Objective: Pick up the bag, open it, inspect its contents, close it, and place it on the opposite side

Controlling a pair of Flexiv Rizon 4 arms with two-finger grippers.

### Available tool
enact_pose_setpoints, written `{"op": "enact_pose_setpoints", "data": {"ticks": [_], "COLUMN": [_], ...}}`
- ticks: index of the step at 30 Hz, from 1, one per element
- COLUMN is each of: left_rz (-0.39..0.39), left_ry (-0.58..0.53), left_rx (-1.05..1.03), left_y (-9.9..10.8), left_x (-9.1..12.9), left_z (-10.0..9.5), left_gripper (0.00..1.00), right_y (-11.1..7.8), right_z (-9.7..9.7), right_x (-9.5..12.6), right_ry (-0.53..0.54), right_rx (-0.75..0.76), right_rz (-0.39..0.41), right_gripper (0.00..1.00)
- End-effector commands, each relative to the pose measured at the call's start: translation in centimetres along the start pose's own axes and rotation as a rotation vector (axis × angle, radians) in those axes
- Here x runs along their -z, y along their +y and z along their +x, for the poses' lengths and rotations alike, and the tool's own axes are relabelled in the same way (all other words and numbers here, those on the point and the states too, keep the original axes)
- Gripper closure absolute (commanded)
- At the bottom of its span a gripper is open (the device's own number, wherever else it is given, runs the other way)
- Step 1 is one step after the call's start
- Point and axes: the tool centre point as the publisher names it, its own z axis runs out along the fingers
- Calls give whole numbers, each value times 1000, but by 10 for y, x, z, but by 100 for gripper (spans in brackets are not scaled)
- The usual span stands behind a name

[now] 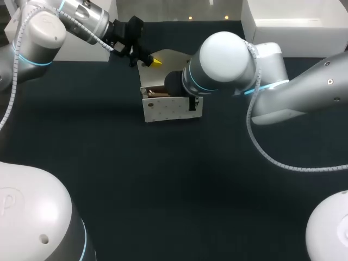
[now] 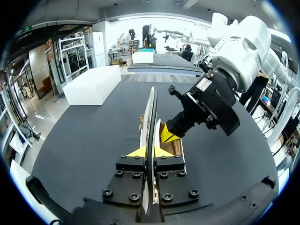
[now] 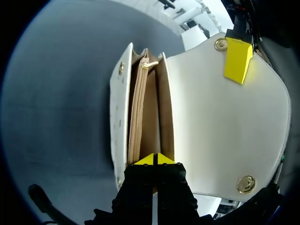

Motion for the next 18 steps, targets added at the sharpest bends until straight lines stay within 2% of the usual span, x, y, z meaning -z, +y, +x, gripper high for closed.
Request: {"op": "enact_pose_setpoints", "data": {"ticks": [1,9,10,12,13,14,18], "left_rz": [4,12,15,16,16,17,19], "left_ry": [13,34,37,38,39,41,47], "left_rx": [-4,-9,-8,-7,-8,-8,-7], "left_y": [0,0,0,0,1,1,3], "left_x": [0,-5,-5,-6,-6,-6,-7], "left_z": [-3,-4,-4,-4,-4,-5,-5], "left_gripper": [100,100,100,100,100,100,100], "right_y": [4,0,-1,-2,-2,-2,-2], "right_z": [-2,4,4,6,7,8,11], "right_x": [-10,-18,-19,-21,-22,-24,-28], "right_ry": [42,101,108,122,126,132,153], "right_rx": [6,-5,-5,-6,-6,-6,-3], "right_rz": [11,8,4,8,6,6,5], "right_gripper": [100,100,93,58,24,0,0]}}
